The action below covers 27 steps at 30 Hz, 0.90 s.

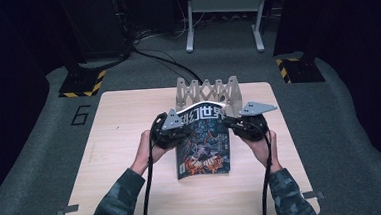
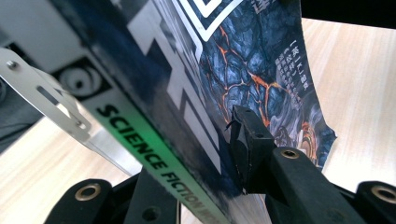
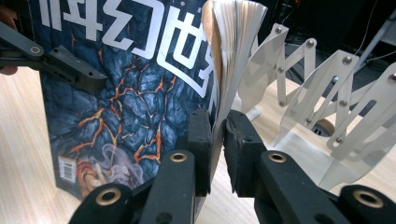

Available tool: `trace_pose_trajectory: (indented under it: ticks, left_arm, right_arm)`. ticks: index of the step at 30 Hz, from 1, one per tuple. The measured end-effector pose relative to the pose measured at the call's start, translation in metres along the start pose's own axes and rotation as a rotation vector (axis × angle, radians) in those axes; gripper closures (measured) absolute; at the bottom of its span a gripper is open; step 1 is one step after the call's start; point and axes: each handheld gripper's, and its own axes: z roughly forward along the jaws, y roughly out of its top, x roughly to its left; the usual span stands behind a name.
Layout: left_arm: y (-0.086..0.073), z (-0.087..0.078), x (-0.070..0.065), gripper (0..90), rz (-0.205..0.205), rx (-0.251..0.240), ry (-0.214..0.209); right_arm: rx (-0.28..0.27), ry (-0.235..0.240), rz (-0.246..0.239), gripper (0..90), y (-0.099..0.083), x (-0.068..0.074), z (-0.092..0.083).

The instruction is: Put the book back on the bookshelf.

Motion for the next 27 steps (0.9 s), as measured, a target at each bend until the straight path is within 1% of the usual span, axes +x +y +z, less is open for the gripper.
trace_pose_trajectory:
  ticks: [1, 2, 3, 7, 9, 12, 14, 15, 16, 17, 18, 19, 20, 21, 22, 23, 24, 27]
  left_arm:
    - [0.001, -0.001, 0.0, 73.2, 0.012, -0.002, 0.005]
    - [0.001, -0.001, -0.001, 73.4, 0.016, -0.012, 0.016]
    - [0.001, -0.002, -0.001, 73.6, 0.028, -0.011, 0.024]
    - [0.002, -0.005, -0.003, 75.1, 0.064, -0.044, 0.061]
    - [-0.001, -0.006, -0.003, 76.1, 0.071, -0.059, 0.061]
    - [-0.004, -0.009, 0.0, 76.1, 0.045, -0.079, 0.021]
    - [-0.004, -0.01, 0.001, 74.4, 0.04, -0.085, 0.012]
    - [-0.005, -0.011, 0.002, 72.5, 0.033, -0.086, 0.002]
    - [-0.005, -0.012, 0.003, 70.6, 0.012, -0.097, -0.018]
    - [-0.004, -0.013, 0.005, 68.4, 0.001, -0.109, -0.041]
    - [-0.003, -0.014, 0.007, 66.6, -0.015, -0.119, -0.047]
    - [-0.002, -0.016, 0.008, 65.3, -0.026, -0.129, -0.048]
    - [-0.002, -0.017, 0.01, 64.9, -0.032, -0.145, -0.059]
    - [0.0, -0.018, 0.012, 64.2, -0.045, -0.143, -0.076]
    - [0.001, -0.019, 0.013, 62.9, -0.063, -0.146, -0.077]
    - [0.002, -0.021, 0.015, 62.2, -0.061, -0.152, -0.09]
    - [0.004, -0.021, 0.016, 61.6, -0.077, -0.166, -0.096]
    - [0.01, -0.024, 0.018, 60.9, -0.073, -0.179, -0.101]
  right_arm:
    - [0.002, -0.001, 0.001, 81.1, 0.001, 0.0, -0.001]
    - [0.001, -0.008, 0.001, 81.2, 0.002, 0.001, -0.001]
    - [-0.008, -0.011, -0.009, 81.3, 0.002, 0.001, -0.002]
    - [-0.028, -0.018, -0.03, 82.0, 0.005, 0.004, -0.006]
    - [-0.044, -0.013, -0.041, 82.2, 0.005, 0.004, -0.007]
    - [-0.06, -0.003, -0.029, 81.8, 0.001, 0.003, -0.01]
    - [-0.061, 0.0, -0.018, 81.4, 0.0, 0.002, -0.01]
    - [-0.063, -0.002, -0.027, 81.2, 0.0, 0.002, -0.01]
    - [-0.065, 0.002, -0.027, 81.0, 0.0, 0.002, -0.01]
    - [-0.067, 0.003, -0.037, 80.9, 0.0, 0.002, -0.01]
    - [-0.069, 0.003, -0.044, 80.7, 0.0, 0.003, -0.01]
    - [-0.068, 0.004, -0.042, 80.7, 0.0, 0.003, -0.01]
    - [-0.069, 0.004, -0.046, 80.6, 0.0, 0.003, -0.01]
    - [-0.07, 0.004, -0.048, 80.5, 0.0, 0.003, -0.01]
    - [-0.071, 0.006, -0.046, 80.4, 0.0, 0.003, -0.01]
    - [-0.077, 0.01, -0.047, 80.3, 0.0, 0.002, -0.01]
    - [-0.079, 0.011, -0.049, 80.3, 0.0, 0.002, -0.01]
    - [-0.079, 0.009, -0.044, 80.0, 0.0, 0.002, -0.009]
